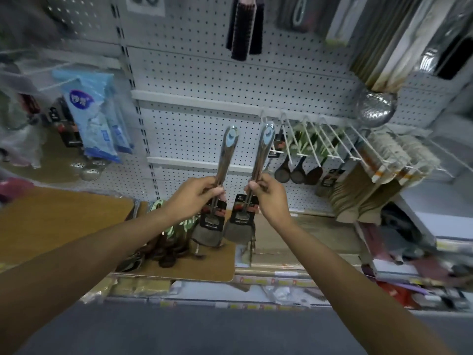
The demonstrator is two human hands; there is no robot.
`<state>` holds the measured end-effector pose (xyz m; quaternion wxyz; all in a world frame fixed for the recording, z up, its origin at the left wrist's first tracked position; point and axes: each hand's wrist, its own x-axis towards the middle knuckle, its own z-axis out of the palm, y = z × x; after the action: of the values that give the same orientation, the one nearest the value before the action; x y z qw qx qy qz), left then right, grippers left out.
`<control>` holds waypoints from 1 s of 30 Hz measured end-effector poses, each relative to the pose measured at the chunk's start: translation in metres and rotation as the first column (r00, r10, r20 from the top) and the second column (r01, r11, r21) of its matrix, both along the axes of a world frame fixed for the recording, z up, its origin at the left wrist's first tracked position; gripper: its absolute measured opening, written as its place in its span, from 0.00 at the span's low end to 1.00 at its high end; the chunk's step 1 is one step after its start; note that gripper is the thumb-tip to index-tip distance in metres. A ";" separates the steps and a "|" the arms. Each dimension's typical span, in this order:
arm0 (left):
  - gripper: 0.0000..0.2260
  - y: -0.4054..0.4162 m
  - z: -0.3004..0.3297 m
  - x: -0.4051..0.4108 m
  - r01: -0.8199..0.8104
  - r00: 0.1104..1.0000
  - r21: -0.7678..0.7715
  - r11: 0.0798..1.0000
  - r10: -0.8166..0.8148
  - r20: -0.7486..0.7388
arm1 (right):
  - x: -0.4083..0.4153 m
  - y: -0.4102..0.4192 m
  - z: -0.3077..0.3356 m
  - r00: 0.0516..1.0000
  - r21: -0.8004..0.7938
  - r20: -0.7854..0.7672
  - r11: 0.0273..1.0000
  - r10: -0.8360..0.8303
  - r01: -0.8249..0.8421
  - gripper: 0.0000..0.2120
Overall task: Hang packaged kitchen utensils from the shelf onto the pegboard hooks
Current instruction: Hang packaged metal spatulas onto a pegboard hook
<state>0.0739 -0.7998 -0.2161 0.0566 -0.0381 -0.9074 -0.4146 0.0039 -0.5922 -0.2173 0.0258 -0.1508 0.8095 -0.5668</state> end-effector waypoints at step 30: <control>0.04 0.306 -0.026 -0.084 0.281 0.954 0.131 0.951 -0.291 0.067 | -0.068 0.312 -0.039 0.972 0.061 0.076 0.974 -0.223 0.219 0.09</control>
<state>-0.0102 -0.4938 -0.2422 -0.0406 -0.1481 -0.8673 -0.4735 -0.0638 -0.2798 -0.2567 -0.0002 -0.0354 0.8340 -0.5506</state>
